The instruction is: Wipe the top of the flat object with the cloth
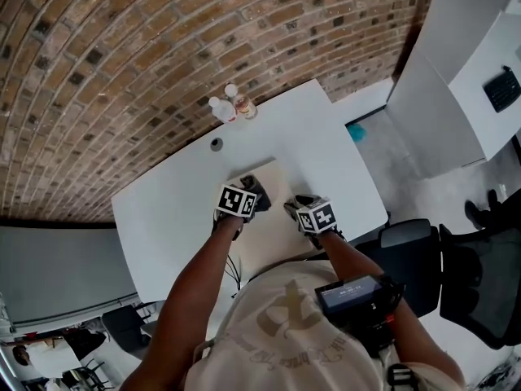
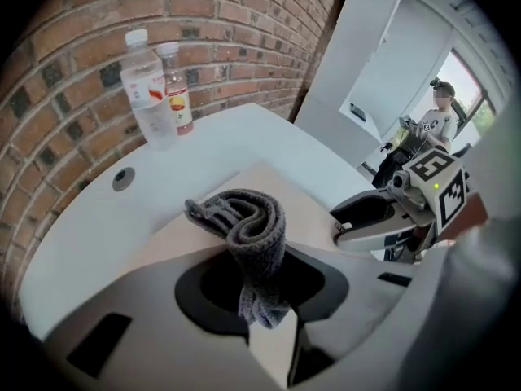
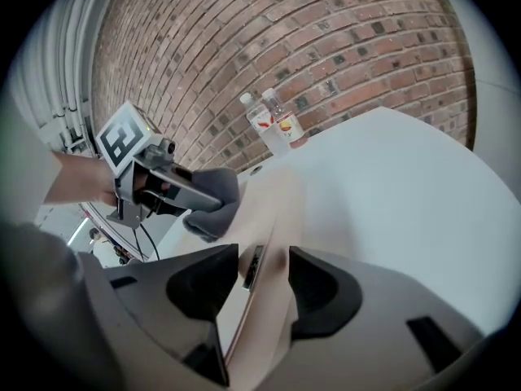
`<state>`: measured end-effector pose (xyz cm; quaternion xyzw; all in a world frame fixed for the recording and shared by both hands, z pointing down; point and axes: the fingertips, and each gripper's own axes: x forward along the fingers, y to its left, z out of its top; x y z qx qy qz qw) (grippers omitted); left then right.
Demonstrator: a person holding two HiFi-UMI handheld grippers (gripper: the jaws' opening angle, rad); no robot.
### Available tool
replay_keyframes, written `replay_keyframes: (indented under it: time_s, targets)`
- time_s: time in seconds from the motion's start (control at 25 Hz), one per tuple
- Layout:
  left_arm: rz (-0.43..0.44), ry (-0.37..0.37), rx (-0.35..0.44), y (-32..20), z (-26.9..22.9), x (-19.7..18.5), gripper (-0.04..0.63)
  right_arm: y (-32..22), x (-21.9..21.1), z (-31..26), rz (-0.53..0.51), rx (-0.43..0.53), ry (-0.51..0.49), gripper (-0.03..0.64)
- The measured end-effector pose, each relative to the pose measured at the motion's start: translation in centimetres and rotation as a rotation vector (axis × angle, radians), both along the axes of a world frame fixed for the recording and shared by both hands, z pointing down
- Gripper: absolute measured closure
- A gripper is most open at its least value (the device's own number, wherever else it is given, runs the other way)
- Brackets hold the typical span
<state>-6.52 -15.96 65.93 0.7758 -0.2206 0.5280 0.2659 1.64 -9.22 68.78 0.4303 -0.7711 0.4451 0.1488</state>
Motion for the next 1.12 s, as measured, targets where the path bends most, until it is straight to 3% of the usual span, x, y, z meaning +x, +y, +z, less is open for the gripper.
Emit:
replay_keyframes:
  time_s: [0.12, 0.36, 0.76, 0.88, 1.12]
  targets:
    - [-0.031, -0.02, 0.016, -0.2, -0.2, -3.7, 0.491, 0.1, 0.0, -0.1, 0.006, 0.002, 0.015, 0.413]
    - [-0.204, 0.025, 0.005, 0.1, -0.5, -9.9, 0.491, 0.2, 0.3, -0.1, 0.031, -0.004, 0.016, 0.413]
    - [-0.356, 0.06, 0.014, 0.6, -1.2, -14.6, 0.491, 0.1, -0.3, -0.4, 0.049, -0.015, 0.011, 0.427]
    - [-0.368, 0.104, 0.007, 0.9, -2.4, -13.8, 0.491, 0.0, -0.3, -0.5, 0.07, -0.028, -0.036, 0.431]
    - [-0.257, 0.198, -0.008, 1.1, -4.5, -6.8, 0.491, 0.7, 0.4, -1.2, 0.05, -0.027, -0.046, 0.43]
